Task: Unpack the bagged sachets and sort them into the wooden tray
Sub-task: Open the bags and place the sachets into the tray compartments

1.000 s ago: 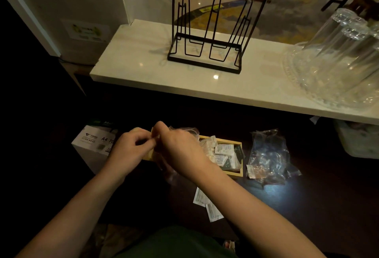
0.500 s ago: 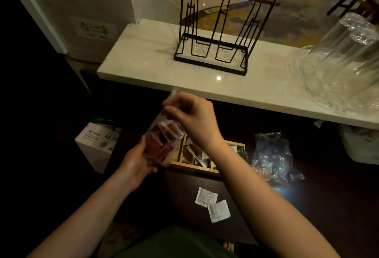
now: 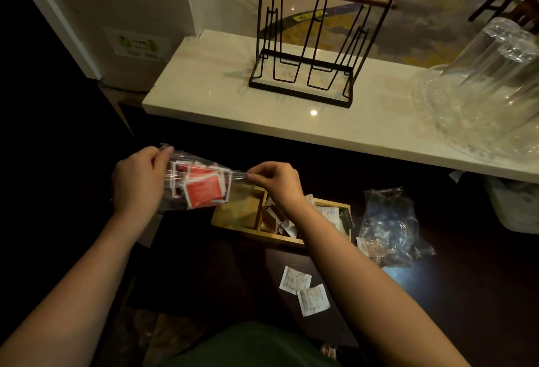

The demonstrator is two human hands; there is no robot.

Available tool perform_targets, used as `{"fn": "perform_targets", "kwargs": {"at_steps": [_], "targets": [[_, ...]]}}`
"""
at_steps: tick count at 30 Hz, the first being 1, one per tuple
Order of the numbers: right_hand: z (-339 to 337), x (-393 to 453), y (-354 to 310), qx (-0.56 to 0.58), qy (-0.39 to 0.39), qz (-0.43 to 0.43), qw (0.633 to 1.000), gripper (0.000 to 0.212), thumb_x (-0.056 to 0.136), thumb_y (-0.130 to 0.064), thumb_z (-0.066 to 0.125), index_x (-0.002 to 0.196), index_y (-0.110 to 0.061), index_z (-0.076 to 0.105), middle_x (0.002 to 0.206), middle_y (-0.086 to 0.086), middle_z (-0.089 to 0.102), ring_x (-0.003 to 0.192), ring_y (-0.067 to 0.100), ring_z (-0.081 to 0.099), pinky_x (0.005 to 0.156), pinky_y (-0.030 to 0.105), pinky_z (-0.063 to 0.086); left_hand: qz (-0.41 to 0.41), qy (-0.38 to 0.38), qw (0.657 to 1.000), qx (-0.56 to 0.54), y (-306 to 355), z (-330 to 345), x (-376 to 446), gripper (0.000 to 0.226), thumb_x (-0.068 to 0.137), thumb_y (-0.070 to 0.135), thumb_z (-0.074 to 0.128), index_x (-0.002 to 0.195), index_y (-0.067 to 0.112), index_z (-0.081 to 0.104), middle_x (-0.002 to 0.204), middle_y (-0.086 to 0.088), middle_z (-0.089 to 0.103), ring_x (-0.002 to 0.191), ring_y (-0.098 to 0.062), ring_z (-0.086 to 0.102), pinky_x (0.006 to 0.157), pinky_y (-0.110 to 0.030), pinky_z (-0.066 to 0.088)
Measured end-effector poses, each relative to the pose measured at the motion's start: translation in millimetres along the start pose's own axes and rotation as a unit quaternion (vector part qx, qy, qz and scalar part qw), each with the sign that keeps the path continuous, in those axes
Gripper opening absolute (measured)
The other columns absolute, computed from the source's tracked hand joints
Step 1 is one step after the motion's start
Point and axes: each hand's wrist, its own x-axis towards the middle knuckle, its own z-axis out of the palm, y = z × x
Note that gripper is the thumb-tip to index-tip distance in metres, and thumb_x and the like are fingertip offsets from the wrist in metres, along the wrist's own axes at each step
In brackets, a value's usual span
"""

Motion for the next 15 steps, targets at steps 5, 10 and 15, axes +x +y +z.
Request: {"fn": "perform_targets", "kwargs": {"at_steps": [5, 10, 15], "targets": [[12, 4, 13, 0.000, -0.008, 0.018, 1.000, 0.011, 0.080, -0.015, 0.073, 0.090, -0.010, 0.076, 0.091, 0.005, 0.075, 0.083, 0.010, 0.066, 0.083, 0.035, 0.056, 0.000, -0.007, 1.000, 0.003, 6, -6, 7, 0.047, 0.091, 0.038, 0.056, 0.057, 0.006, 0.047, 0.049, -0.007, 0.044, 0.050, -0.027, 0.043, 0.047, -0.034, 0.029], [16, 4, 23, 0.013, -0.020, 0.033, 0.999, 0.012, 0.082, -0.017, 0.071, 0.091, -0.011, 0.075, 0.093, 0.001, 0.073, 0.081, 0.003, 0.063, 0.077, 0.021, 0.053, 0.014, -0.018, 1.000, -0.013, 13, -10, 8, 0.048, 0.089, 0.038, 0.058, 0.057, 0.004, 0.047, 0.051, -0.012, 0.048, 0.053, -0.029, 0.046, 0.051, -0.036, 0.034], [15, 4, 28, 0.023, -0.011, 0.050, 0.998, 0.010, 0.082, -0.018, 0.071, 0.090, -0.013, 0.076, 0.087, -0.006, 0.070, 0.085, 0.005, 0.063, 0.077, 0.021, 0.050, 0.027, -0.039, 0.998, -0.049, 27, -13, 7, 0.047, 0.090, 0.037, 0.056, 0.058, 0.005, 0.046, 0.049, -0.007, 0.045, 0.055, -0.029, 0.048, 0.053, -0.037, 0.034]]}}
